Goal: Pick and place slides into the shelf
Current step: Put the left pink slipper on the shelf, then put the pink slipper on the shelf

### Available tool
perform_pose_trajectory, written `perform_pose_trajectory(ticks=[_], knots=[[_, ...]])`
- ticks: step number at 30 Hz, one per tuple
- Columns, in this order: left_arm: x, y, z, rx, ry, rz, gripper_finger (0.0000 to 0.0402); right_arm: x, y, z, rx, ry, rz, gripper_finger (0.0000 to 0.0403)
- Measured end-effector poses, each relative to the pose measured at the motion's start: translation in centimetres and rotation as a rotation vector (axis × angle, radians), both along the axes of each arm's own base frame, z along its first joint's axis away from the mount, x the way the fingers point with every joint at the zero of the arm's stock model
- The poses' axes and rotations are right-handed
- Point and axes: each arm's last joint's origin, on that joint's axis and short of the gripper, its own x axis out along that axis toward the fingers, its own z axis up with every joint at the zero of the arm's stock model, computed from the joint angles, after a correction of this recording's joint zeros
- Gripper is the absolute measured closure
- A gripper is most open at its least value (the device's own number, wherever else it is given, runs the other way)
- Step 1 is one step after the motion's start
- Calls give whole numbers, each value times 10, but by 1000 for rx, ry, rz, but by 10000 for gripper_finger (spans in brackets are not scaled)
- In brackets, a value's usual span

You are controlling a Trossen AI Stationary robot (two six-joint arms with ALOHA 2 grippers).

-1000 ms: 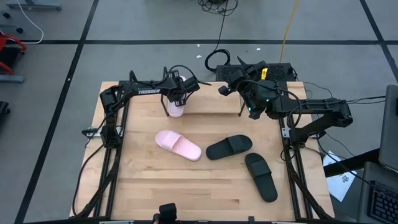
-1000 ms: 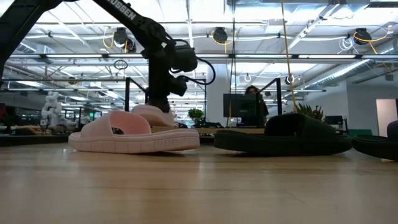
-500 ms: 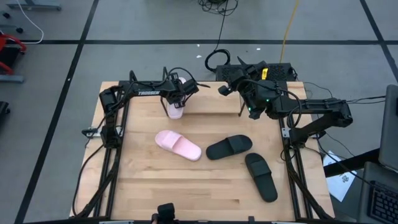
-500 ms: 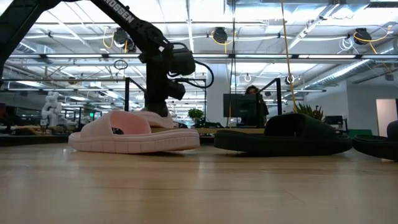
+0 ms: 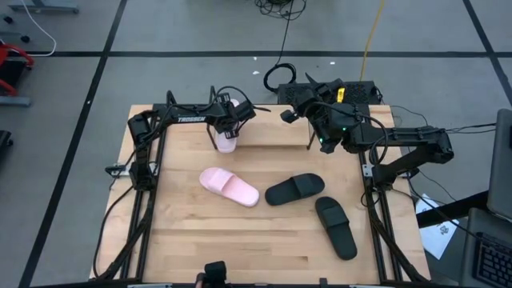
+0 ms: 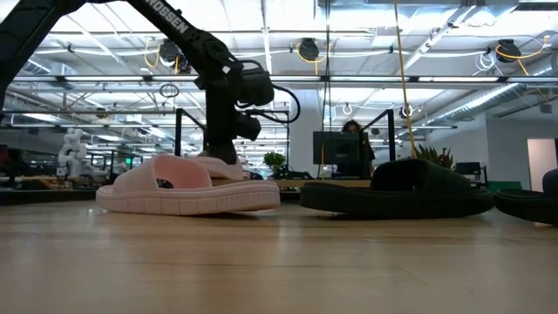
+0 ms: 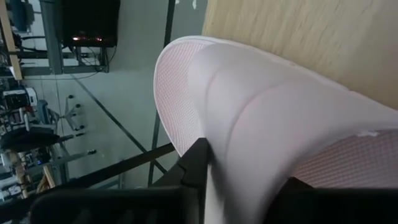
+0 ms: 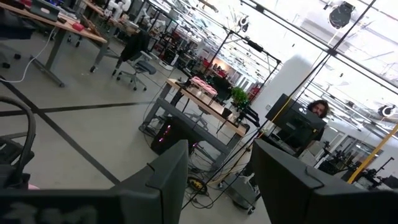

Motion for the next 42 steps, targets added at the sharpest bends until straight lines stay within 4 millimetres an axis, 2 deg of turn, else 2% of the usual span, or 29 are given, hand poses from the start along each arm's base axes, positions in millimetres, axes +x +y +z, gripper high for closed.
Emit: perform_pose_trajectory(ticks=[14, 21, 25, 37, 42], knots=[[2, -2, -1, -5, -19, 8, 225, 0, 0, 0, 0, -1, 1, 234], [4, -9, -1, 3, -1, -4, 184, 0, 0, 0, 0, -1, 1, 234], [5, -13, 2, 4, 3, -13, 173, 0, 0, 0, 0, -1, 1, 234], [-2, -22, 23, -2, -34, 27, 174, 0, 0, 0, 0, -1, 1, 234], [-5, -38, 48, -6, -140, 28, 174, 0, 0, 0, 0, -1, 1, 234]])
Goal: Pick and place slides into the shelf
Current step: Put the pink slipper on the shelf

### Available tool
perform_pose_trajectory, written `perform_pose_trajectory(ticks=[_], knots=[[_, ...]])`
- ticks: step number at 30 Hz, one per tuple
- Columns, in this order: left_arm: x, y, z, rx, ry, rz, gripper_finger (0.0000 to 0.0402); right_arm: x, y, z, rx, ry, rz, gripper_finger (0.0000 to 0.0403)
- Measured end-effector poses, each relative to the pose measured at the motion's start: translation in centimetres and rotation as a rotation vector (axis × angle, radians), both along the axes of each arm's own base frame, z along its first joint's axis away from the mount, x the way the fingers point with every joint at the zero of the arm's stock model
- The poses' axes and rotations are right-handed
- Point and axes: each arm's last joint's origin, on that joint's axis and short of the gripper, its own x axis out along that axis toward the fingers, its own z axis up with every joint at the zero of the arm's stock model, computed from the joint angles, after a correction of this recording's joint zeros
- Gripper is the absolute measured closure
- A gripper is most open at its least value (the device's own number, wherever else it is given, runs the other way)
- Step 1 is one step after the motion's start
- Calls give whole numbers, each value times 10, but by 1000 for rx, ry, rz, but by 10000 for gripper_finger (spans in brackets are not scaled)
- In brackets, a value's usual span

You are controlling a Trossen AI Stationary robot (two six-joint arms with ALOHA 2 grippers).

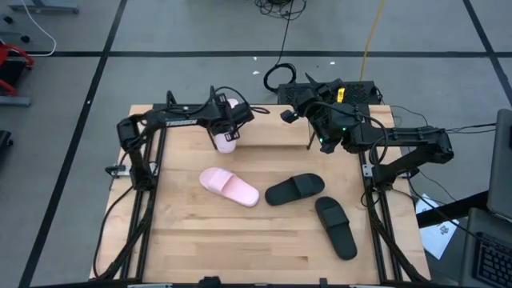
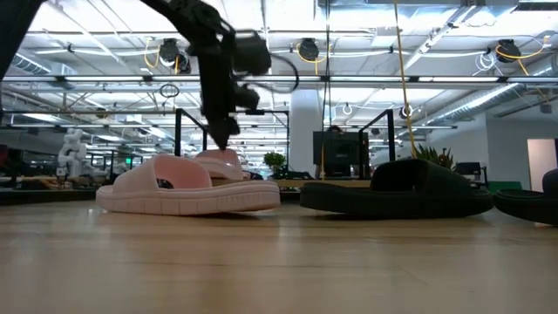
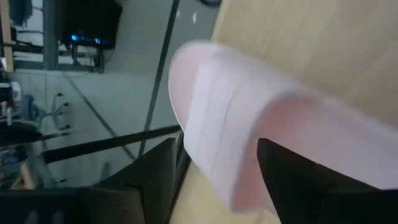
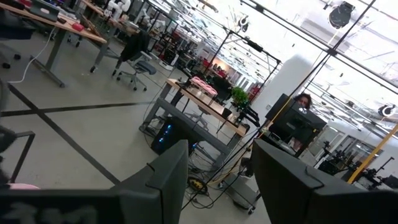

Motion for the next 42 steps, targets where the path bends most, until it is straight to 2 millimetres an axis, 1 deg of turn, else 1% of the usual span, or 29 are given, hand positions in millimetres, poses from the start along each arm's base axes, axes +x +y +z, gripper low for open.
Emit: perform_pose_trajectory(ticks=[2, 5, 8, 10, 12, 16, 17, 19, 24, 27, 31, 34, 37, 42], knots=[[-4, -12, 14, -10, -45, -4, 174, 0, 0, 0, 0, 0, 0, 234], [-11, -37, 38, -60, -151, -17, 174, 0, 0, 0, 0, 0, 0, 234], [-18, -70, 60, -161, -281, -36, 174, 0, 0, 0, 0, 0, 0, 234], [-23, -96, 70, -249, -339, -68, 174, 0, 0, 0, 0, 0, 1, 234], [-27, -122, 78, -327, -373, -136, 174, 0, 0, 0, -2, 2, 13, 234], [-41, -173, 87, -440, -306, -323, 174, 2, 2, -1, -13, 16, 75, 234], [-45, -183, 87, -454, -283, -341, 174, 3, 3, -1, -14, 16, 86, 234], [-53, -200, 86, -483, -261, -311, 174, 3, 5, -1, -16, 14, 108, 234], [-60, -228, 78, -625, -251, -178, 174, 5, 11, -3, 23, -56, 192, 234], [-67, -239, 76, -658, -240, -78, 174, 9, 21, -9, 58, -35, 315, 234], [-76, -253, 75, -680, -256, 60, 174, 13, 44, -28, 145, 126, 627, 234], [-84, -264, 75, -683, -271, 146, 174, 18, 62, -43, 255, 191, 831, 234], [-92, -275, 75, -681, -298, 241, 174, 28, 81, -58, 300, 261, 956, 234], [-102, -290, 76, -649, -409, 405, 174, 50, 110, -83, 232, 366, 1058, 234]])
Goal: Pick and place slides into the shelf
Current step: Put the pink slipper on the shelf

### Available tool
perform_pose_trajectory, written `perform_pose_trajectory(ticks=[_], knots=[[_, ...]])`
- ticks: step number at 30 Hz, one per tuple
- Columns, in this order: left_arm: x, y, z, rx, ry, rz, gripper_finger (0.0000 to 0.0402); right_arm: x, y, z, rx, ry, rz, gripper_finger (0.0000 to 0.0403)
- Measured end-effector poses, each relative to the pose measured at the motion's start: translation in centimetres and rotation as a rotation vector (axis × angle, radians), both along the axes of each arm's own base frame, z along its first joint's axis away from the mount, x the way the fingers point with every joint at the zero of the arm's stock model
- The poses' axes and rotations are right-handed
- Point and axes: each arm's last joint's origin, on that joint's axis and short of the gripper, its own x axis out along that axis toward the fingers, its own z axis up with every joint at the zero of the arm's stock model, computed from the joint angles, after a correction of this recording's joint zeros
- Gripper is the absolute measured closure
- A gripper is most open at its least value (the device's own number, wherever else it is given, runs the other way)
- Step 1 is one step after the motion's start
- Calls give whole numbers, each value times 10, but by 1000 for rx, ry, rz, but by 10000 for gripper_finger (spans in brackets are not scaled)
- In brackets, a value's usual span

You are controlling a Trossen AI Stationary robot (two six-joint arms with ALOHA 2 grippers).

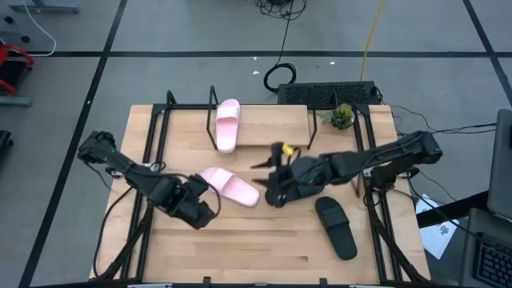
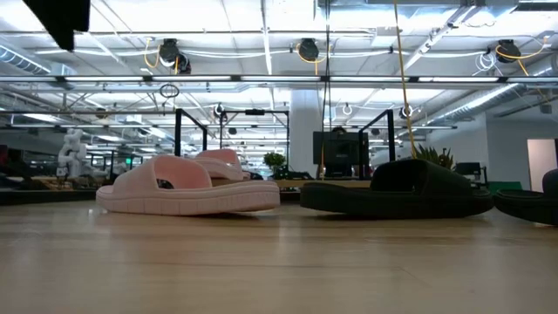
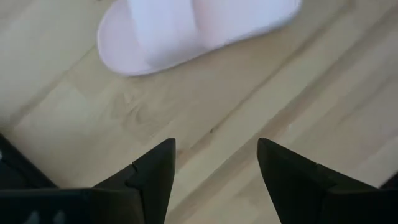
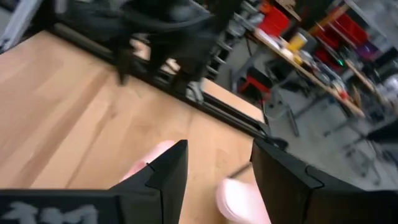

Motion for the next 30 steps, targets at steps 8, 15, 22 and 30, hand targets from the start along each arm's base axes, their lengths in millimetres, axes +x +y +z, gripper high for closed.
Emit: perform_pose_trajectory(ticks=[8, 15, 22, 30], knots=[[-27, -12, 0, 57, 77, 171, 174, 37, 8, -34, 26, -13, 144, 234], [-34, -14, 0, 79, 96, 209, 174, 55, -32, -43, 177, -42, 144, 234], [-32, -12, 1, 141, 28, 218, 174, 73, -49, -82, 320, 71, 146, 234], [-7, -1, 2, 136, -86, 120, 174, 74, -47, -83, 99, 51, 4, 234]])
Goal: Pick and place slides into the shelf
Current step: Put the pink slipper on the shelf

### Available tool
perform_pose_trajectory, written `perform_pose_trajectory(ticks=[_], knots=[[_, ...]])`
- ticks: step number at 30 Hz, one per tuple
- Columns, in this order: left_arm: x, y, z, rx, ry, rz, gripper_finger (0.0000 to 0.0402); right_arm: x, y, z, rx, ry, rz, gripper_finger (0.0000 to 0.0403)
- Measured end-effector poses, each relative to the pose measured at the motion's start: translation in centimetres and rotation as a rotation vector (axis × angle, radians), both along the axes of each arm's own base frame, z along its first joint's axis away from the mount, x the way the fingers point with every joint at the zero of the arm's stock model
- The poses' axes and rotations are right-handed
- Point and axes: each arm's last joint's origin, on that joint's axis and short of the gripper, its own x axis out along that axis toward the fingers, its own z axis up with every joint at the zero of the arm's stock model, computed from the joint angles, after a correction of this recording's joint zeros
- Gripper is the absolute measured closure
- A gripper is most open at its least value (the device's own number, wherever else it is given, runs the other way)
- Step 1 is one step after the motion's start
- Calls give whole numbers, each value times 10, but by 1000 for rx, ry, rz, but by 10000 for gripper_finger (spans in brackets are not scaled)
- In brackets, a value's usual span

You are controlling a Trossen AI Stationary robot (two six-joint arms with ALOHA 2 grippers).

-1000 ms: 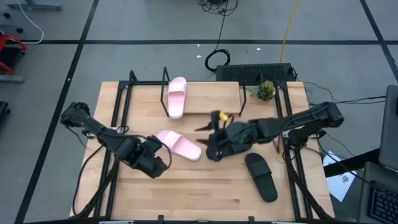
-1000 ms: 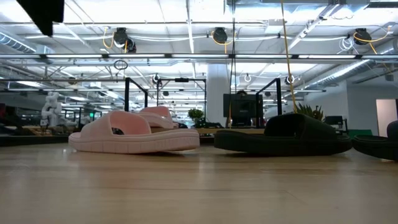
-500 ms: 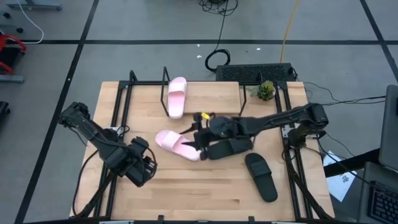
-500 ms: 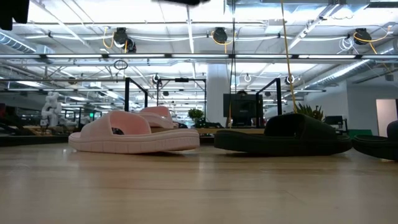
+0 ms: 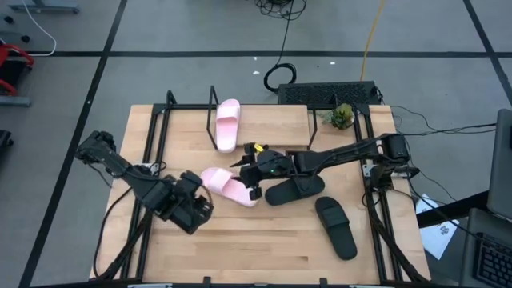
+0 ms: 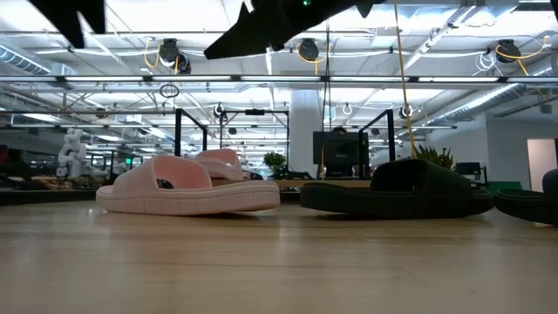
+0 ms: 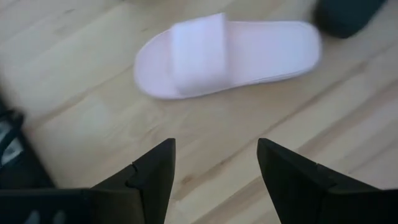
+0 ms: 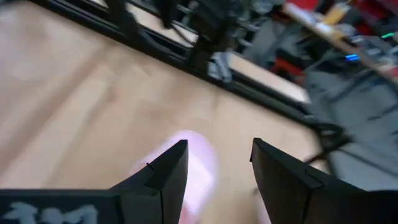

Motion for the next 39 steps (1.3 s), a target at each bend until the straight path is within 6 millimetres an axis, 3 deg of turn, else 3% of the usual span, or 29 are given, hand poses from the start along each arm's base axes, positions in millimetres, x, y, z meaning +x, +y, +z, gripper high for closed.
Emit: perform_pose_trajectory(ticks=[3, 8, 13, 17, 23, 27, 33, 39], knots=[[8, 8, -3, -5, 23, -65, 174, -5, 1, 12, -69, -26, -33, 234], [6, 26, -29, -27, 140, -43, 174, -19, 6, 37, -99, -80, -74, 234], [8, 38, -59, -144, 10, -86, 174, -36, 13, 64, -111, -139, -113, 234], [-3, 56, -76, -164, -31, -24, 174, -52, 17, 81, -120, -155, -98, 234], [-9, 69, -79, -182, -49, 34, 174, -64, 20, 95, -134, -187, -135, 234], [-11, 70, -74, -178, -65, 16, 174, -64, 22, 84, -116, -93, -66, 234], [-20, 78, -70, -173, -33, 63, 174, -43, 32, 37, -161, 104, 36, 234], [-34, 85, -59, -196, -51, 148, 174, -21, 38, 11, -240, 96, 102, 234]])
